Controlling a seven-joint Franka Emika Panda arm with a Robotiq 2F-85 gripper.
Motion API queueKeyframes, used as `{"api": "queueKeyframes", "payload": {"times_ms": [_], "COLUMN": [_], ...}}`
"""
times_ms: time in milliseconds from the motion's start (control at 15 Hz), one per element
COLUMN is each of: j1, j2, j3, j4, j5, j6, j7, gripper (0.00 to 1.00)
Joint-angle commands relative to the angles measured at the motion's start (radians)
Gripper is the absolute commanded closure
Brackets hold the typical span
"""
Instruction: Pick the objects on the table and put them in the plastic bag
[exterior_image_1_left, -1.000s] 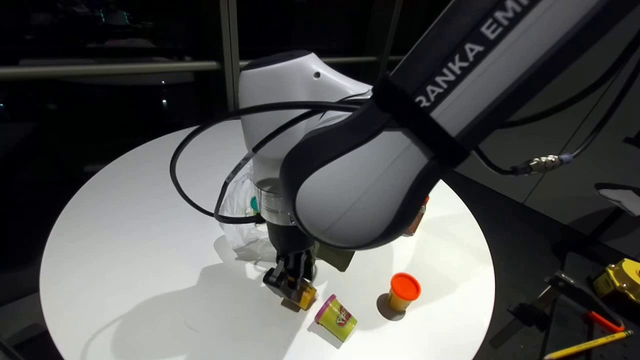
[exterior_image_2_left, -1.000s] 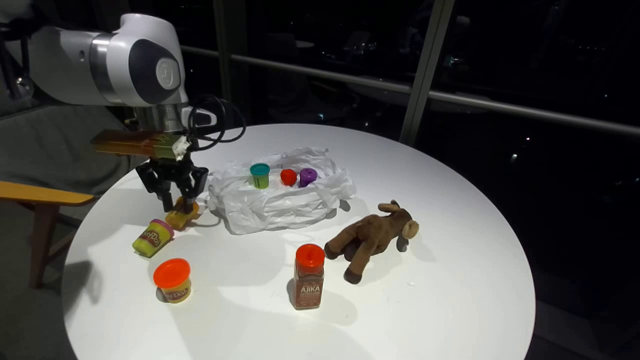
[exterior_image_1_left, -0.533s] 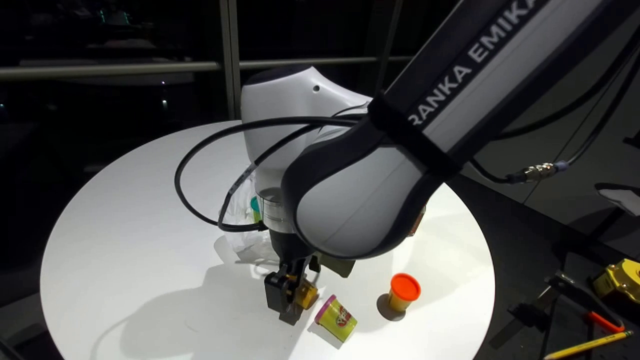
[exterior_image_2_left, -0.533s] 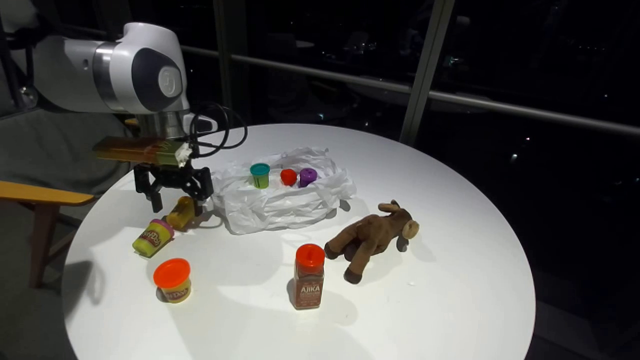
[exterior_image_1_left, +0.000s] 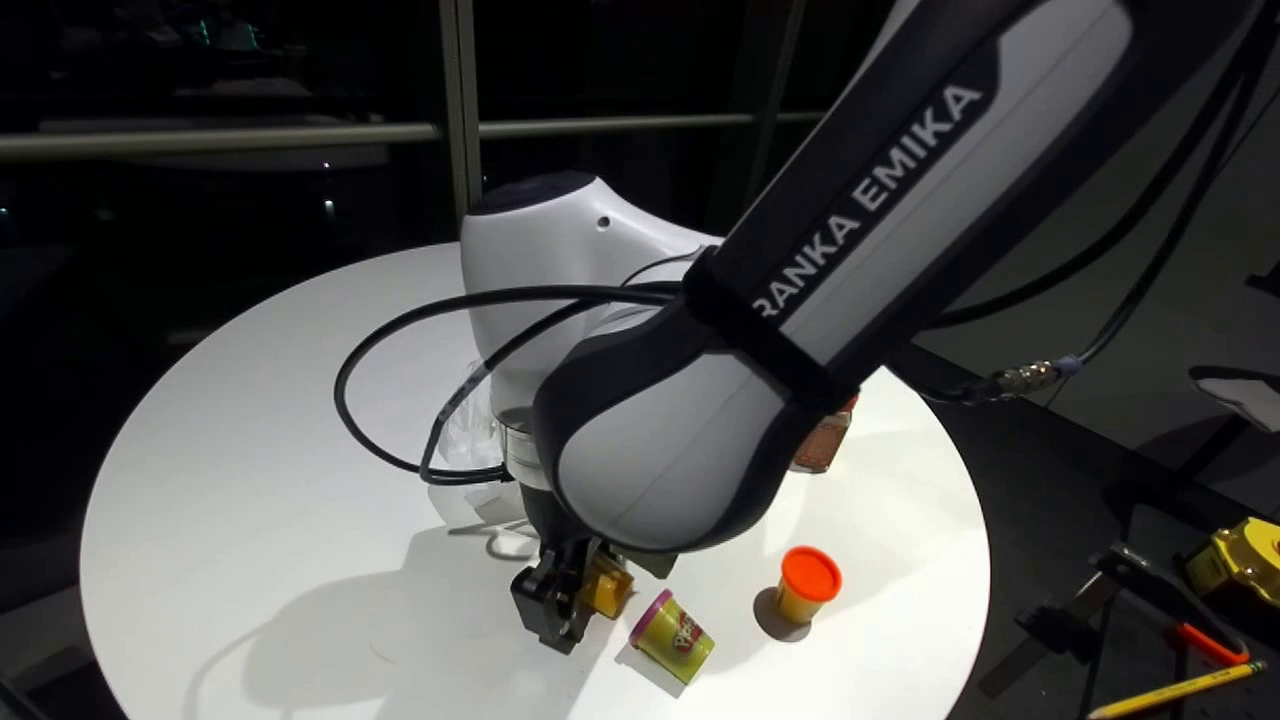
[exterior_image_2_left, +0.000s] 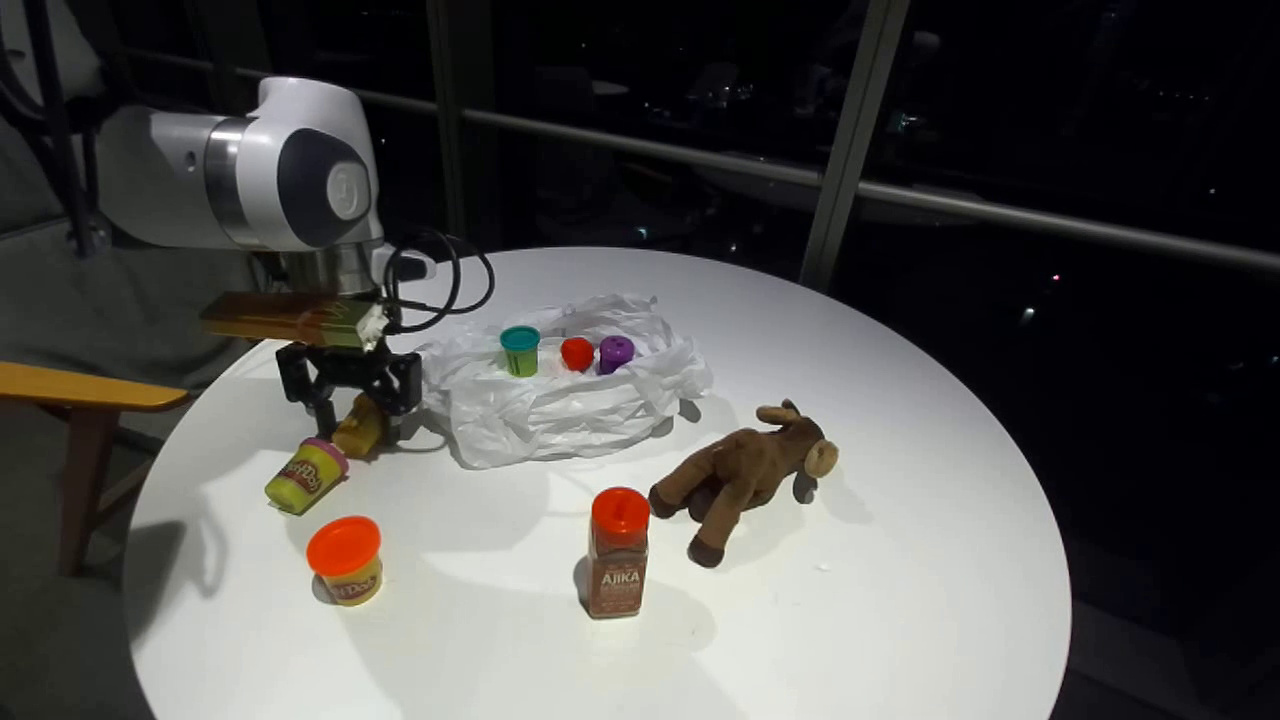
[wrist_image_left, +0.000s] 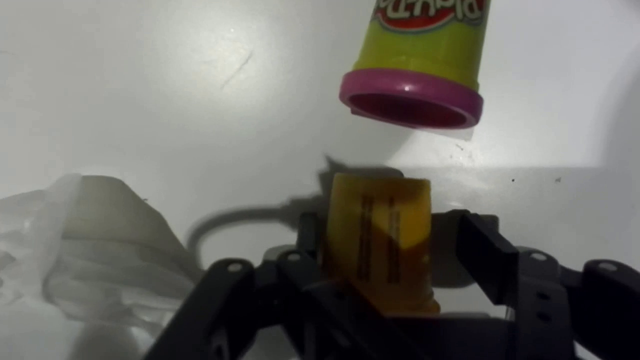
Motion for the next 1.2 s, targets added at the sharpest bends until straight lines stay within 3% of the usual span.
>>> {"api": "queueKeyframes", "payload": {"times_ms": [0, 200, 333, 533, 733, 1133], "j1": [0.027, 0.038, 0.048, 0.049, 0.045, -0.019], "j2": [-0.013, -0.066, -0.105, -0.191, -0.199, -0.030], "j3": [-0.020, -0.029, -0.044, -0.061, -0.108, -0.158], "j4": [0.018, 0.000, 0.001, 0.005, 0.068, 0.241], "j5": [-0.008, -0.003, -0.003, -0.010, -0.050, -0.029], "j6": [0.017, -0.020, -0.057, -0.095, -0.074, -0.067], "j7": [0.040, 0.077, 0.117, 0.173, 0.233, 0.265], "gripper": [0.58, 0.78, 0.81, 0.82, 0.82, 0.82]}}
